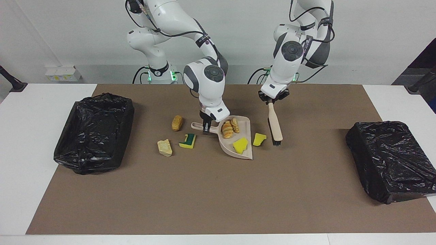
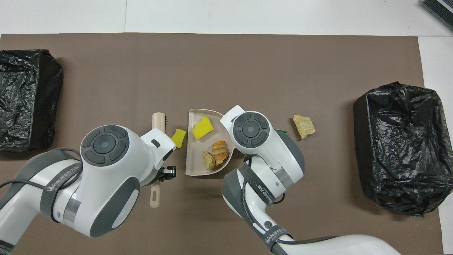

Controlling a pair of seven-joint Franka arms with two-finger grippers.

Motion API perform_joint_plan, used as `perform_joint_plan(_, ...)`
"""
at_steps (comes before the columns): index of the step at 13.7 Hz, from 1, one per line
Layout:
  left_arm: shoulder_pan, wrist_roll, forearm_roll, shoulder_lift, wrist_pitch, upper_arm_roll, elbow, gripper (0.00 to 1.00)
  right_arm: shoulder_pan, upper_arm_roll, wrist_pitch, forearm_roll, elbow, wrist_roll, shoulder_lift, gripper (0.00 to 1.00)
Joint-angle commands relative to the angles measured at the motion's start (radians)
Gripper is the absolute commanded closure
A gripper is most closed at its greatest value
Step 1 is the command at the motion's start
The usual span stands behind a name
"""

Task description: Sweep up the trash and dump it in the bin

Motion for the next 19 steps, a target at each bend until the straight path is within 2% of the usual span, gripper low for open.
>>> perform_joint_plan(1,0.005,0.003,-0.001,-0.017,0.057,-0.009,-0.077,1.00,-0.017,0.008,0.031,-0.005,-0.041,0.009,-0.026,1.00)
perform_joint_plan(3,-0.001,0.002,-0.001,0.001,0.192,-0.009,-0.148,1.00,-0.037,0.008,0.032,-0.003,-0.044,-0.001,-0.025,1.00)
perform_joint_plan(6,-0.056,-0.003,-0.003,0.063,0.264,-0.014,-0.143,1.00,-0.046,0.008,0.041,-0.003,-0.047,-0.019,-0.023,1.00)
perform_joint_plan(9,-0.148,-0.003,-0.023,0.064,0.268,-0.018,-0.131,1.00,-0.050,0.008,0.058,-0.002,-0.049,-0.022,-0.022,1.00)
perform_joint_plan(10,-0.181,-0.003,-0.062,0.064,0.268,-0.018,-0.127,1.00,-0.050,0.008,0.058,-0.002,-0.049,-0.022,-0.022,1.00)
perform_joint_plan(12,-0.235,-0.059,-0.095,0.072,0.251,-0.018,-0.067,1.00,-0.050,0.008,0.058,-0.002,-0.049,-0.022,-0.022,1.00)
perform_joint_plan(14,-0.243,-0.121,-0.095,0.055,0.236,-0.018,-0.041,1.00,-0.050,0.008,0.058,-0.002,-0.049,-0.022,-0.022,1.00)
perform_joint_plan(17,-0.233,-0.129,-0.095,0.049,0.132,-0.011,0.013,1.00,-0.050,0.008,0.057,-0.002,-0.049,-0.020,-0.022,1.00)
perform_joint_plan(19,-0.229,-0.130,-0.086,0.041,0.095,-0.009,0.012,1.00,-0.051,0.008,0.055,-0.002,-0.047,-0.017,-0.022,1.00)
